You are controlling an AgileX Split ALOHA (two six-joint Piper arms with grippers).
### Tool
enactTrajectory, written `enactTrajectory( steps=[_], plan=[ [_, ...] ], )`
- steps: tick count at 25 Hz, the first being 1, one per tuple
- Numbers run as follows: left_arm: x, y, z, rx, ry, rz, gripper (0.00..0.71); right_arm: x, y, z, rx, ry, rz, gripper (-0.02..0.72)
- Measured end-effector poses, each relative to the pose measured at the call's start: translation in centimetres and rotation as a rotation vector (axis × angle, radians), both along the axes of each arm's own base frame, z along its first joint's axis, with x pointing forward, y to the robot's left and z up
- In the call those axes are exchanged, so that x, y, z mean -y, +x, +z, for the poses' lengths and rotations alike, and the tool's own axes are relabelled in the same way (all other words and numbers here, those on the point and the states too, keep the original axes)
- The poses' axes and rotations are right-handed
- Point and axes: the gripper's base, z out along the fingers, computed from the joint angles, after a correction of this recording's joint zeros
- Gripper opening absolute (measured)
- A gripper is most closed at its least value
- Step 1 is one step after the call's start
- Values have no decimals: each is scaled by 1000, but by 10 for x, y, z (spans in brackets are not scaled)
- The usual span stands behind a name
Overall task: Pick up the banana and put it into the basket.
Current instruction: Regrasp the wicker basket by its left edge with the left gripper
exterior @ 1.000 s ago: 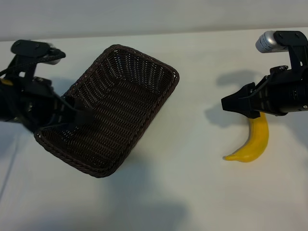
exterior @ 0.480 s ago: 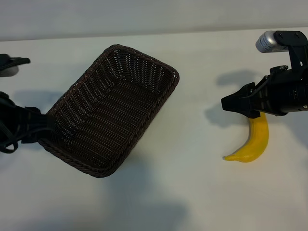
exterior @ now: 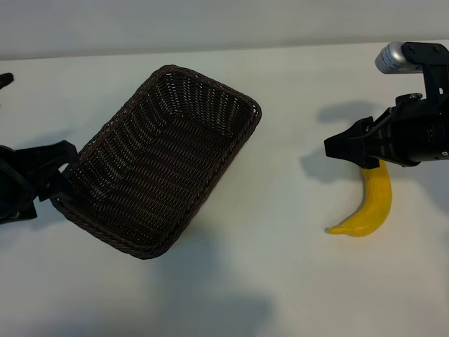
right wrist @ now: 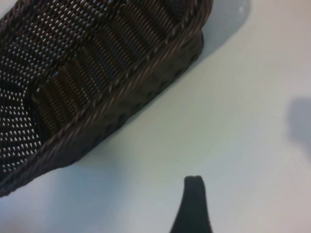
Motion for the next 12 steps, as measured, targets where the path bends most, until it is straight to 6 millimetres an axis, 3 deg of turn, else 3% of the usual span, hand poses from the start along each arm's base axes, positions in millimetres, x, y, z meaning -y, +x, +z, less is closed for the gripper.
enactTrajectory(
  steps=[7, 12],
  plan=[
    [0, -2, -2, -72, -65, 224, 548, 1, 2, 0, -5, 6, -38, 596],
    [1, 3, -14, -165, -50, 283, 548, 1, 2, 0, -16, 15, -53, 596]
  ],
)
